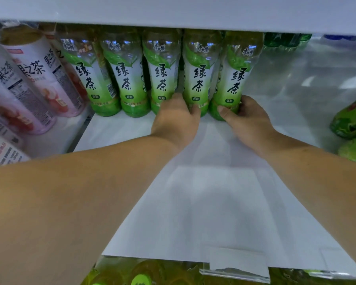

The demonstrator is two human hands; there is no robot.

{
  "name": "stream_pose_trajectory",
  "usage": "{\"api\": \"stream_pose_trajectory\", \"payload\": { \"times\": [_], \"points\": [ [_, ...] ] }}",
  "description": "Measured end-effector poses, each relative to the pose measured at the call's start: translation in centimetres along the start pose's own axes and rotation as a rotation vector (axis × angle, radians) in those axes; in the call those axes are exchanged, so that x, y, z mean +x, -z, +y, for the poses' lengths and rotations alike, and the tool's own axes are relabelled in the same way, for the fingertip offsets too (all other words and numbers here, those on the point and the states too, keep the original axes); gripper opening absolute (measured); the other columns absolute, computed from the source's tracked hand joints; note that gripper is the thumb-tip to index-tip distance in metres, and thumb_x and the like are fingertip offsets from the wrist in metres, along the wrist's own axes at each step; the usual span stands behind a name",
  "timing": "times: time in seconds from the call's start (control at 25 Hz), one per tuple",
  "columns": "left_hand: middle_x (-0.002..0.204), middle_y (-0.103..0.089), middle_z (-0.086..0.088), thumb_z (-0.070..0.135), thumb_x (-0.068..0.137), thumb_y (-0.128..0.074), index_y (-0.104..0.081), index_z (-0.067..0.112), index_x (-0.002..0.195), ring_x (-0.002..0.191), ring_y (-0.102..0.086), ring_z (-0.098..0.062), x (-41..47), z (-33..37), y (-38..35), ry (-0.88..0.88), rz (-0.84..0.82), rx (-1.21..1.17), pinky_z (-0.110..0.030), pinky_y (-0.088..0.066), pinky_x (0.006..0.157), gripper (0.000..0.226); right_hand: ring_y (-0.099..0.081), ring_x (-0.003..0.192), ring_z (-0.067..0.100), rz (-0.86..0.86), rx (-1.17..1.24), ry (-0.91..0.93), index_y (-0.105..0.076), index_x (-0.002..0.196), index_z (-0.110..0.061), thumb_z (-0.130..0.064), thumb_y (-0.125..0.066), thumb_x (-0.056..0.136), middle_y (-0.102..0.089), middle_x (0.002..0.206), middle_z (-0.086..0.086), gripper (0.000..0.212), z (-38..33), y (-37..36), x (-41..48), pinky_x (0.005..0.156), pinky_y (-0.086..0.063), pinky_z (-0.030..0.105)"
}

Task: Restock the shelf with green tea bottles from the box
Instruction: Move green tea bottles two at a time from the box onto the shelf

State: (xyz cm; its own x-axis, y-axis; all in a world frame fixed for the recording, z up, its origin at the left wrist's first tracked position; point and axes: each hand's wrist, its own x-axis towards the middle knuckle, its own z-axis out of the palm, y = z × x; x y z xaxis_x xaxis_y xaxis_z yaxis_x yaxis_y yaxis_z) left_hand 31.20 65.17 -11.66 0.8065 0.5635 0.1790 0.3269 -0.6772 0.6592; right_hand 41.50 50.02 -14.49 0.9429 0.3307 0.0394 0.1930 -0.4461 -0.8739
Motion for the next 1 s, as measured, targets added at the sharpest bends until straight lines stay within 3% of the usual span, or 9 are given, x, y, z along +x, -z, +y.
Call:
{"api": "stream_pose_trajectory", "payload": {
  "times": [0.12, 0.2, 0.32, 0.48, 0.56, 0.68, 0.76, 0.88, 1.0],
  "points": [
    [0.104, -0.066, -0.013, 0.033, 0.098, -0.057, -0.054, 0.009, 0.11, 0.098, -0.06, -0.03, -0.5, -0.2, 0.4, 0.043, -0.035, -0.123, -0.032, -0.049, 0.082, 0.027, -0.067, 0.112, 0.016, -0.075, 0.014, -0.078, -0.061, 0.133, -0.021, -0.041, -0.074, 0.087, -0.072, 0.12, -0.004, 0.052, -1.0, 0.5, 0.1, 0.103, -0.05, 0.037],
    [0.106, -0.064, -0.01, 0.035, 0.096, -0.059, -0.049, 0.017, 0.104, 0.099, -0.059, -0.029, -1.1, -0.2, 0.5, 0.074, -0.064, -0.177, -0.031, -0.047, 0.085, 0.022, -0.067, 0.109, 0.017, -0.051, 0.057, -0.135, -0.061, 0.132, -0.019, -0.039, -0.074, 0.086, -0.072, 0.118, -0.003, 0.052, -1.5, 0.6, -0.2, 0.09, -0.053, 0.03],
    [0.105, -0.063, -0.002, 0.043, 0.094, -0.056, -0.047, 0.023, 0.102, 0.099, -0.057, -0.027, -1.9, 0.2, 1.4, 0.111, -0.111, -0.174, -0.032, -0.044, 0.083, 0.023, -0.063, 0.106, 0.015, 0.057, 0.088, -0.206, -0.054, 0.138, -0.021, -0.039, -0.073, 0.086, -0.069, 0.12, -0.006, 0.058, -2.3, 0.4, -2.2, 0.069, -0.045, 0.021],
    [0.122, -0.059, -0.001, 0.053, 0.096, -0.049, -0.054, 0.02, 0.131, 0.116, -0.057, -0.029, -3.8, 0.3, 3.2, 0.18, -0.206, -0.135, -0.033, -0.043, 0.085, 0.048, -0.059, 0.094, 0.015, 0.13, 0.173, -0.26, -0.058, 0.13, -0.025, -0.031, -0.068, 0.093, -0.069, 0.118, -0.002, 0.039, -2.7, 0.0, -6.2, 0.069, -0.044, 0.022],
    [0.141, -0.055, -0.001, 0.057, 0.097, -0.048, -0.046, 0.023, 0.146, 0.127, -0.053, -0.026, -5.2, -0.1, 4.4, 0.224, -0.298, -0.218, -0.036, -0.044, 0.099, 0.06, -0.06, 0.091, 0.014, 0.109, 0.192, -0.291, -0.058, 0.133, -0.024, -0.031, -0.066, 0.095, -0.068, 0.122, 0.001, 0.039, -2.9, 0.0, -8.5, 0.071, -0.044, 0.022],
    [0.145, -0.052, 0.001, 0.057, 0.097, -0.05, -0.043, 0.026, 0.148, 0.129, -0.051, -0.023, -8.2, -0.8, 6.2, 0.253, -0.363, -0.303, -0.035, -0.043, 0.103, 0.061, -0.061, 0.079, 0.01, 0.088, 0.157, -0.361, -0.056, 0.133, -0.026, -0.033, -0.065, 0.095, -0.068, 0.122, -0.001, 0.039, -3.9, 0.6, -12.2, 0.058, -0.044, 0.018],
    [0.143, -0.052, 0.002, 0.055, 0.098, -0.052, -0.044, 0.025, 0.148, 0.126, -0.053, -0.021, -10.4, -1.2, 7.5, 0.283, -0.401, -0.358, -0.028, -0.041, 0.092, 0.059, -0.063, 0.094, 0.016, 0.074, 0.089, -0.401, -0.054, 0.137, -0.025, -0.039, -0.064, 0.094, -0.065, 0.12, -0.004, 0.046, -4.6, 1.1, -14.6, 0.074, -0.047, 0.023],
    [0.141, -0.05, 0.005, 0.055, 0.097, -0.052, -0.044, 0.025, 0.148, 0.126, -0.051, -0.017, -13.1, -1.6, 9.6, 0.339, -0.457, -0.401, -0.032, -0.039, 0.098, 0.059, -0.057, 0.11, 0.019, 0.037, 0.02, -0.466, -0.052, 0.141, -0.022, -0.044, -0.062, 0.095, -0.058, 0.118, -0.008, 0.052, -5.9, 2.0, -17.8, 0.094, -0.044, 0.03],
    [0.13, -0.048, 0.012, 0.055, 0.098, -0.05, -0.046, 0.027, 0.146, 0.117, -0.048, -0.012, -15.3, -1.1, 11.8, 0.422, -0.505, -0.42, -0.03, -0.037, 0.091, 0.056, -0.056, 0.109, 0.019, 0.013, 0.039, -0.574, -0.053, 0.14, -0.023, -0.046, -0.061, 0.095, -0.058, 0.109, -0.012, 0.051, -7.8, 3.4, -21.1, 0.091, -0.041, 0.03]
  ]
}}
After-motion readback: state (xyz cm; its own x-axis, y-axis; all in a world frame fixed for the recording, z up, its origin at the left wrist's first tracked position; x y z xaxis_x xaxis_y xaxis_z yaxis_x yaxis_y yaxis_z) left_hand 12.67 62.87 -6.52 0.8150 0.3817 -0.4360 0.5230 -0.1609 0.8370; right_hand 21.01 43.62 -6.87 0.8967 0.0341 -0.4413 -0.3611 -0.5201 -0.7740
